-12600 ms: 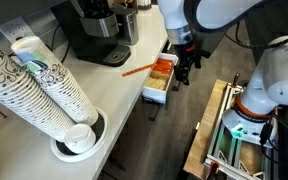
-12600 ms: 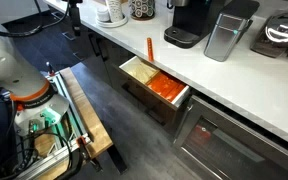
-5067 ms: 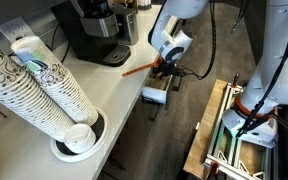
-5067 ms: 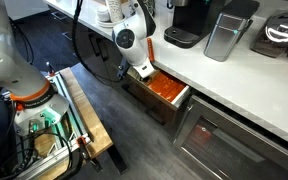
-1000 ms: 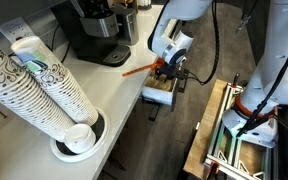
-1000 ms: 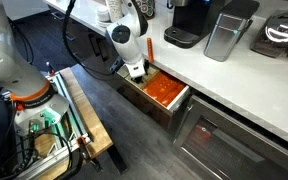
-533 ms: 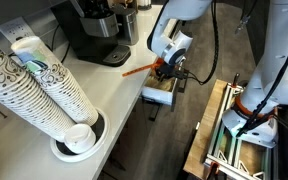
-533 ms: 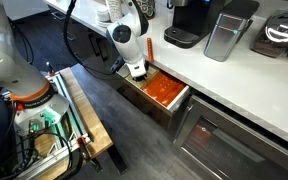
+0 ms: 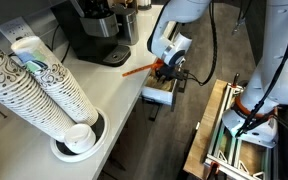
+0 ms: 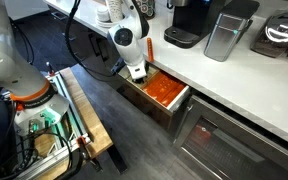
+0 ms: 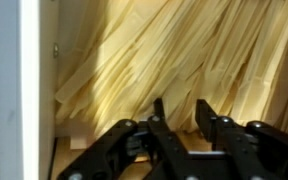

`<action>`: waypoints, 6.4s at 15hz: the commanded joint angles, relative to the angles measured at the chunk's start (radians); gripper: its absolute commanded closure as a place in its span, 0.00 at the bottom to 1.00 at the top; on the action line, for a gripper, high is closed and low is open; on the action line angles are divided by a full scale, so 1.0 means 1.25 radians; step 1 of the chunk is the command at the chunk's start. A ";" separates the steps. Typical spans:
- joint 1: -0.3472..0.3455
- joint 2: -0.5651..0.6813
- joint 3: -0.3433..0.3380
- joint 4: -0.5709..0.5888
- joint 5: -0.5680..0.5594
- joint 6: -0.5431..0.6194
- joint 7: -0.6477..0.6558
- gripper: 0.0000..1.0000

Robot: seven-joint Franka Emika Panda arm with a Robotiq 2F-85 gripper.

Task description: Remove two white objects from the left side of the drawer and put them on the counter

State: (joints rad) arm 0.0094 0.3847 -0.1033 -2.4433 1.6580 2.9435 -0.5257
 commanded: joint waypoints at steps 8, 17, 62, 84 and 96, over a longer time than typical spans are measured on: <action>-0.008 0.020 -0.002 0.016 -0.016 -0.025 0.004 0.97; -0.007 -0.019 -0.006 -0.001 0.002 -0.016 -0.022 0.91; 0.003 -0.060 -0.015 -0.052 -0.109 -0.018 0.038 0.64; 0.003 -0.077 -0.026 -0.064 -0.170 -0.057 0.068 0.93; 0.003 -0.082 -0.019 -0.064 -0.218 -0.172 0.069 0.34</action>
State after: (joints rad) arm 0.0147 0.2384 -0.1306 -2.5404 1.4304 2.7845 -0.4686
